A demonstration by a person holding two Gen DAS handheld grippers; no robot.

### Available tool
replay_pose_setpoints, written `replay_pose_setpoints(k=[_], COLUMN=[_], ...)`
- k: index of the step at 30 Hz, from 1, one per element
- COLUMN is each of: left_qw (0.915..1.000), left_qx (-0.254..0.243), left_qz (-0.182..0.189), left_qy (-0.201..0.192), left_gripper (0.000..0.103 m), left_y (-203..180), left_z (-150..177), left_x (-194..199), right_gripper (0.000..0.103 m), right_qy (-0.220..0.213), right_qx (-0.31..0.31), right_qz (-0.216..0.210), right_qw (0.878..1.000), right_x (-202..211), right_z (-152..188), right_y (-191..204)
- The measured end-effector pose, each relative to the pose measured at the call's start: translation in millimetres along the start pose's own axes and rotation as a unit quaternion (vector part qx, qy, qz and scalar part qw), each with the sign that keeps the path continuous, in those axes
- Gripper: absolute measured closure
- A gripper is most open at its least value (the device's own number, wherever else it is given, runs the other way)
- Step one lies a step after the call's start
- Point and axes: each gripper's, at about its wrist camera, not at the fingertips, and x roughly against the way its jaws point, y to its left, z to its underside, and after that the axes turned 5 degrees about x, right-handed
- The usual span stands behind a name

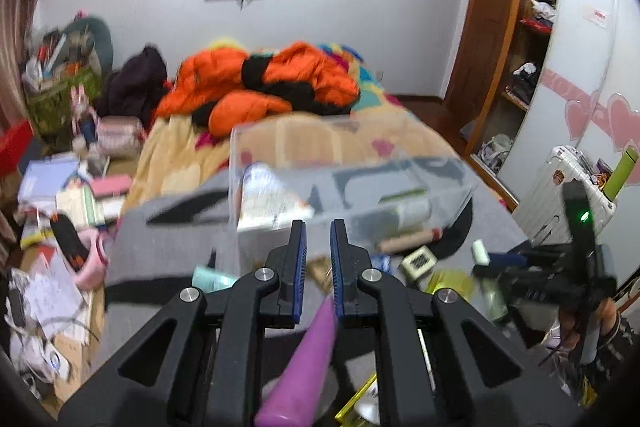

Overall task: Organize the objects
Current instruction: 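Grasp the back scratcher's purple handle with the left gripper while the right grasps the white roll-on tube, then lift the back scratcher with the left gripper while the right carries the roll-on tube over the box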

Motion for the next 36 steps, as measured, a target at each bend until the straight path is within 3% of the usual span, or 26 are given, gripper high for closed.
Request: replay_pose_setpoints(k=[8,13,17,25,27,29,32,33,36], left_qw=[0.9956,0.9936,0.9913,0.9812,0.9812,0.9806,0.9807,0.9811,0.9845], left_qx=[0.01,0.004,-0.024,-0.077,-0.088,-0.1,-0.113,-0.114,-0.113], left_qz=[-0.009,0.011,0.022,0.016,0.012,0.013,0.003,0.002,0.003], left_qy=[0.093,0.112,0.127,0.176,0.171,0.168,0.16,0.156,0.134], left_gripper=[0.093,0.092,0.079,0.078,0.078,0.095,0.095,0.095,0.095], left_y=[17,14,1,-19,-23,-29,-35,-36,-36], left_z=[41,44,44,52,54,54,55,55,52], left_x=[-39,-42,-49,-81,-84,-84,-82,-81,-69], right_gripper=[0.087,0.089,0.089,0.088,0.084,0.084,0.084,0.089,0.089], right_qy=[-0.004,-0.005,-0.003,0.008,0.006,-0.001,-0.012,-0.014,-0.02], right_qx=[0.025,0.028,0.032,0.059,0.068,0.071,0.08,0.08,0.069], right_qz=[0.015,0.013,0.016,0.041,0.046,0.05,0.064,0.062,0.044], right_qw=[1.0,1.0,0.999,0.997,0.997,0.996,0.995,0.995,0.996], right_x=[-1,-2,-1,0,0,-1,-2,-2,2], right_z=[-2,-5,-5,1,3,4,5,5,4], right_y=[4,5,6,12,15,17,23,23,20])
